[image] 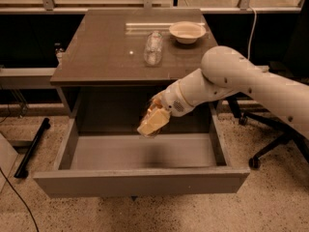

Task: Place orange can into top drawer

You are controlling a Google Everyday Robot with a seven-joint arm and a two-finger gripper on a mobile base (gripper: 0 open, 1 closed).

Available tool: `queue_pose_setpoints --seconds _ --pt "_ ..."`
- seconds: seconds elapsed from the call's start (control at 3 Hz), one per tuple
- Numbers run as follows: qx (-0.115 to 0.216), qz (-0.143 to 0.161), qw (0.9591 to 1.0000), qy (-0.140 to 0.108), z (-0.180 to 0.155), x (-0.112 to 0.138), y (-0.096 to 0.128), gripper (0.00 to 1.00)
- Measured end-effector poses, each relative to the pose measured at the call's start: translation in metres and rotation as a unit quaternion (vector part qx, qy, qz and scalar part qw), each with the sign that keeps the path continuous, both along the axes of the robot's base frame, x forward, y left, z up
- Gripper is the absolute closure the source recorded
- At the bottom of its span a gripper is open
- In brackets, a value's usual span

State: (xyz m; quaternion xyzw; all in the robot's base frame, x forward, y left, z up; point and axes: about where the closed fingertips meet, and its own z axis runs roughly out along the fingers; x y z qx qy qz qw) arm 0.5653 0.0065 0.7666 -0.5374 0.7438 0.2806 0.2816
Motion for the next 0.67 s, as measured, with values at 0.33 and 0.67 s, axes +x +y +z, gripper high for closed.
queue_pose_setpoints --seconds 0.33,0.67 --pt "-0.007 0.003 0.9994 0.033 -0.046 -0.006 0.003 1.0" --pt "-0.02 0.0 0.9981 0.059 -0.089 -0.007 -0.001 0.82"
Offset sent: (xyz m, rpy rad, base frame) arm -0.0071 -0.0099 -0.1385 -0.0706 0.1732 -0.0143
